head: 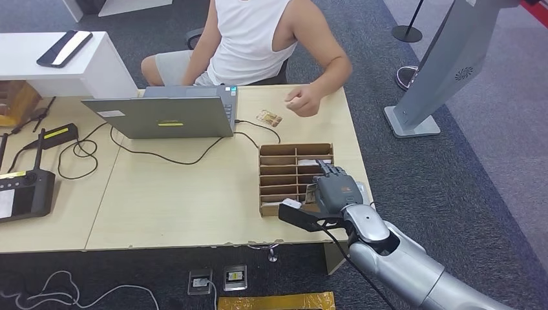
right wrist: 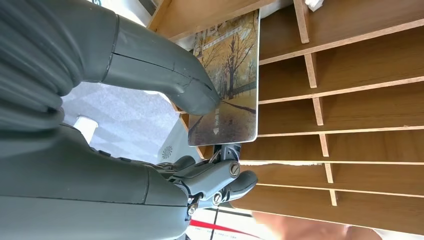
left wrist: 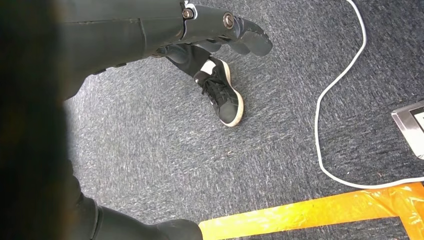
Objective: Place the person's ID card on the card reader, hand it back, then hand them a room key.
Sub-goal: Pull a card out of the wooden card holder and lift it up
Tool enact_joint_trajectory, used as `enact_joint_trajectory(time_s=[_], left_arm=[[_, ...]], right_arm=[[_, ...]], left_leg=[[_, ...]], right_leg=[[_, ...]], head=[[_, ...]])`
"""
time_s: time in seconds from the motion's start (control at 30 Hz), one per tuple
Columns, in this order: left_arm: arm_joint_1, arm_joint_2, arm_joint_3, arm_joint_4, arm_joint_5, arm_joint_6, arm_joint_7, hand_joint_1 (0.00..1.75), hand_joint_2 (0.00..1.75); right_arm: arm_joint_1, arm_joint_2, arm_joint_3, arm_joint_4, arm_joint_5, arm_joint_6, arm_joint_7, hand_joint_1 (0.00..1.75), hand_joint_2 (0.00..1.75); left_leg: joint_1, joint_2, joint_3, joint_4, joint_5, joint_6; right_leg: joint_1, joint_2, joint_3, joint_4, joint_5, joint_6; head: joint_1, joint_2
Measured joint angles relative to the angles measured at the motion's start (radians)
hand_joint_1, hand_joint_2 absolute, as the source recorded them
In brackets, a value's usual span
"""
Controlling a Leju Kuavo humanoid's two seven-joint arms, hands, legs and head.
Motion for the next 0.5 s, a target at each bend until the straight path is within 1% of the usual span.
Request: enact_joint_trajectory(time_s=[0.23,0.37,0.5], left_arm=[[0.000,0.000,0.000,0.000,0.000,-0.001,0.000,0.00,1.75],[0.000,0.000,0.000,0.000,0.000,-0.001,0.000,0.00,1.75],[0.000,0.000,0.000,0.000,0.000,0.000,0.000,0.00,1.75]], right_arm=[[0.001,0.000,0.000,0.000,0.004,-0.024,-0.004,1.75,1.75],[-0.006,0.001,-0.001,0.000,0.025,-0.069,-0.005,1.75,1.75],[-0.033,0.000,-0.013,-0.016,0.066,-0.133,0.026,1.75,1.75]], left_leg=[[0.000,0.000,0.000,0.000,0.000,0.000],[0.000,0.000,0.000,0.000,0.000,0.000],[0.000,0.000,0.000,0.000,0.000,0.000]], right_leg=[[0.000,0.000,0.000,0.000,0.000,0.000],[0.000,0.000,0.000,0.000,0.000,0.000],[0.000,0.000,0.000,0.000,0.000,0.000]], head=[[0.000,0.000],[0.000,0.000],[0.000,0.000]])
